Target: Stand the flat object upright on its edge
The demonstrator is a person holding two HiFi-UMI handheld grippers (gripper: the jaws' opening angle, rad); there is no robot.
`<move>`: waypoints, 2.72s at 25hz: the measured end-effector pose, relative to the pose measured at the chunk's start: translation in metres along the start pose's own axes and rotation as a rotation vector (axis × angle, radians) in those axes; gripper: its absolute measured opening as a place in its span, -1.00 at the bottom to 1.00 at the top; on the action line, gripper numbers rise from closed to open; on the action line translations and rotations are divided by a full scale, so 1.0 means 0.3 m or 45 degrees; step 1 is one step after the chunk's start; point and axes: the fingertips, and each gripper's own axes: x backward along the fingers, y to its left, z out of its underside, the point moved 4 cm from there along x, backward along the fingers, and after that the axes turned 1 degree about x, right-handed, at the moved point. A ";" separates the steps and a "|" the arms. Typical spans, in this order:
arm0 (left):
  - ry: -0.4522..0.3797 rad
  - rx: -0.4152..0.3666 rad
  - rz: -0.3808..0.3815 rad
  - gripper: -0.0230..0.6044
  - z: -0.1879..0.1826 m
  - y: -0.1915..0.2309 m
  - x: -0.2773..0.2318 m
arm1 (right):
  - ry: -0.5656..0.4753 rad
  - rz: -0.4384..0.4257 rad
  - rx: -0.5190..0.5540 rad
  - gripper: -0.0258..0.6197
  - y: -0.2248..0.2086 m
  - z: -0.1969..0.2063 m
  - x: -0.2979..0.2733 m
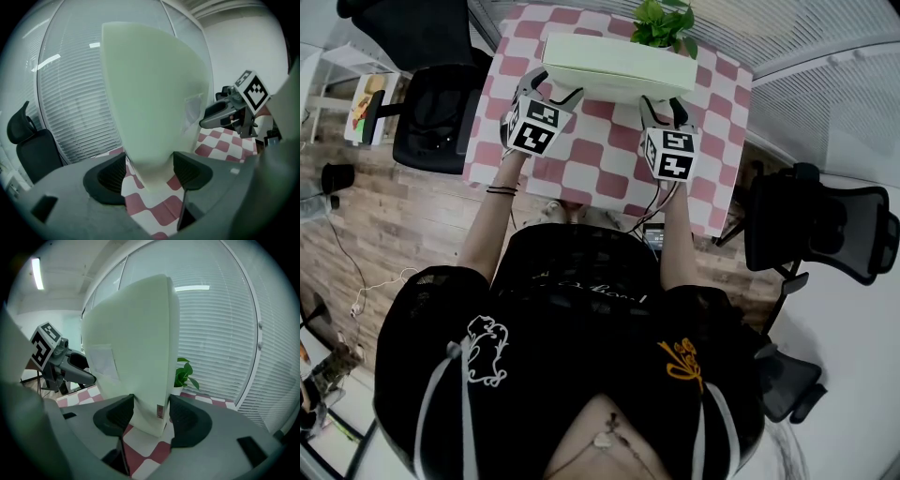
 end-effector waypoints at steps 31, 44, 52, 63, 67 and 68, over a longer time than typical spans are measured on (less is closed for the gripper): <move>-0.023 -0.003 0.101 0.11 0.031 0.033 0.005 | -0.004 0.036 -0.055 -0.17 -0.025 -0.025 -0.051; -0.048 0.046 0.132 0.11 0.074 0.000 0.111 | 0.017 0.086 -0.068 -0.17 -0.025 -0.014 -0.042; -0.104 0.068 0.191 0.11 0.076 -0.041 0.183 | -0.031 0.115 -0.145 -0.19 0.001 -0.020 0.039; -0.231 0.074 0.245 -0.30 0.097 -0.097 0.350 | -0.193 0.016 -0.201 -0.59 0.251 -0.075 0.214; -0.263 0.095 0.279 -0.47 0.127 -0.107 0.425 | -0.226 -0.013 -0.202 -0.69 0.372 -0.088 0.274; -0.271 0.107 0.295 -0.48 0.134 -0.111 0.442 | -0.229 -0.019 -0.203 -0.70 0.401 -0.088 0.288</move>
